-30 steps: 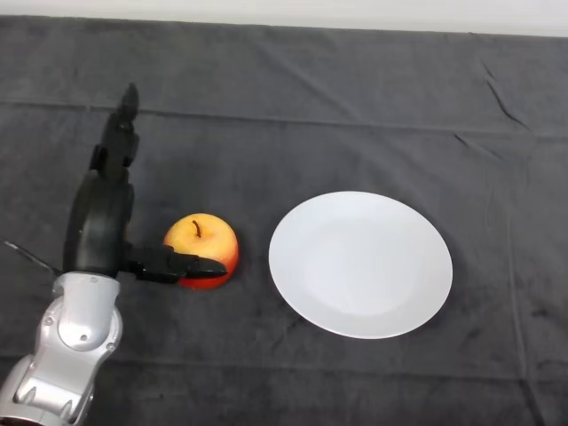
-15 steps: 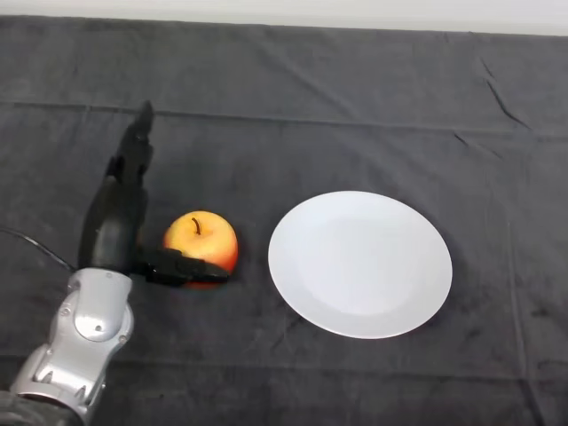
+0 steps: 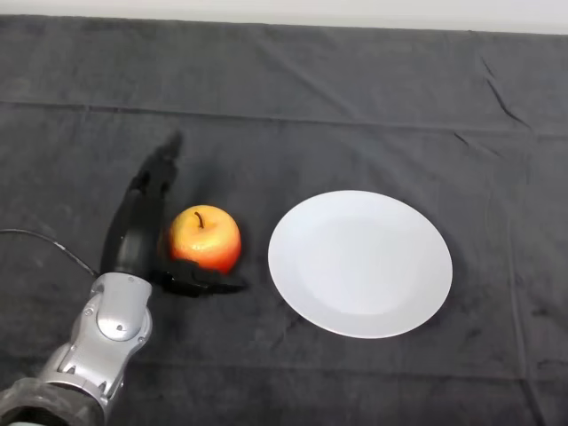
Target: Move the apple to the plate
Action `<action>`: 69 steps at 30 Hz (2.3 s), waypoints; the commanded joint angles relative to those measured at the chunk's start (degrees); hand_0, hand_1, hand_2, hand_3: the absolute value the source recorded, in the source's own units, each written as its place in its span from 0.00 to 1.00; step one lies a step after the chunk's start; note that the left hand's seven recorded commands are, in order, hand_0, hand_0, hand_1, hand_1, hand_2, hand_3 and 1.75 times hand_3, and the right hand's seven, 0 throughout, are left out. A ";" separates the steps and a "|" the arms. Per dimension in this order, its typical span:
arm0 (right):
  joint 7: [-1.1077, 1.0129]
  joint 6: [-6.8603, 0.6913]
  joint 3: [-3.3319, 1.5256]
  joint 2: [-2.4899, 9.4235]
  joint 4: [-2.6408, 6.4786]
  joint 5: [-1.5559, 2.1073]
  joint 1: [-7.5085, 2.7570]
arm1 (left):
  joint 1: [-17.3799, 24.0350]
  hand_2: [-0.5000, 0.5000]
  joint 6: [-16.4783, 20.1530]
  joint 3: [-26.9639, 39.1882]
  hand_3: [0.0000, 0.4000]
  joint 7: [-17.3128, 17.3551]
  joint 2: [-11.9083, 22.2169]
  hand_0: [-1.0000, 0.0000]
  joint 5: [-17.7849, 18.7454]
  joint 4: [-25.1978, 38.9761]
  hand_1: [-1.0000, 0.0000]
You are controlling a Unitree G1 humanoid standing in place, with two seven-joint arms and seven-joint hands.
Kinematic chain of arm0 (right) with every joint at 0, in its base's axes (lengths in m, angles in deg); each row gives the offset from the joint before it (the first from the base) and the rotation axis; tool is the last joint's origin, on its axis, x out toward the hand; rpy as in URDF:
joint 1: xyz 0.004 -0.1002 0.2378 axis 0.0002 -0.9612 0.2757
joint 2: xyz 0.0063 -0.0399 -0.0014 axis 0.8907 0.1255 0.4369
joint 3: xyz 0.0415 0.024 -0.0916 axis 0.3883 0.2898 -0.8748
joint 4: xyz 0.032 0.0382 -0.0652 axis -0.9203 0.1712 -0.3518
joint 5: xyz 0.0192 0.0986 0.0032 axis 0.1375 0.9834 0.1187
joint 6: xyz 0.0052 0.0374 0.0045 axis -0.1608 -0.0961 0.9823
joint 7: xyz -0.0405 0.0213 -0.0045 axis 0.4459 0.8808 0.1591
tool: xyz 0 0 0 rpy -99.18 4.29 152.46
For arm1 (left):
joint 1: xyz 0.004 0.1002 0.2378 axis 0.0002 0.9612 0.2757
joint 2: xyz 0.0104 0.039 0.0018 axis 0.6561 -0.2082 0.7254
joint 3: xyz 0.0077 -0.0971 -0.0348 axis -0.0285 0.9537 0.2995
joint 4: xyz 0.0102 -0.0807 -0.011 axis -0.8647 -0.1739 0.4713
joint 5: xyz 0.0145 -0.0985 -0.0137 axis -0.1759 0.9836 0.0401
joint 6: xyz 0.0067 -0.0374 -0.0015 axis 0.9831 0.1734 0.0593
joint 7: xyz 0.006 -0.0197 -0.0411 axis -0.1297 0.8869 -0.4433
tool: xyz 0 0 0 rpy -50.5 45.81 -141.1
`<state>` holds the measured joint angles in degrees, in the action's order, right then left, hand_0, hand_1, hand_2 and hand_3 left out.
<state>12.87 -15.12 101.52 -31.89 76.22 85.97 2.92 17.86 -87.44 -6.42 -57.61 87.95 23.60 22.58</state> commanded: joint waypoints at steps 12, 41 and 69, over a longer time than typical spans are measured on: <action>-0.46 -5.00 -0.12 4.92 4.75 1.47 -4.86 | -4.47 0.50 -2.51 -1.06 1.00 0.91 1.21 0.00 -0.47 -1.03 0.00; -0.47 -5.05 -0.32 4.93 4.68 1.68 -4.89 | -8.02 0.50 4.34 -5.84 1.00 -1.30 -2.03 0.00 -3.30 11.13 0.00; -0.49 -5.13 -0.59 4.95 4.57 1.94 -4.92 | -7.34 0.50 4.46 -18.57 1.00 -1.90 -3.90 0.00 -1.49 14.10 0.00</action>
<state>12.81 -14.94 100.91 -32.25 75.64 86.37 3.18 11.73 -82.85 -24.28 -58.80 84.04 21.35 36.38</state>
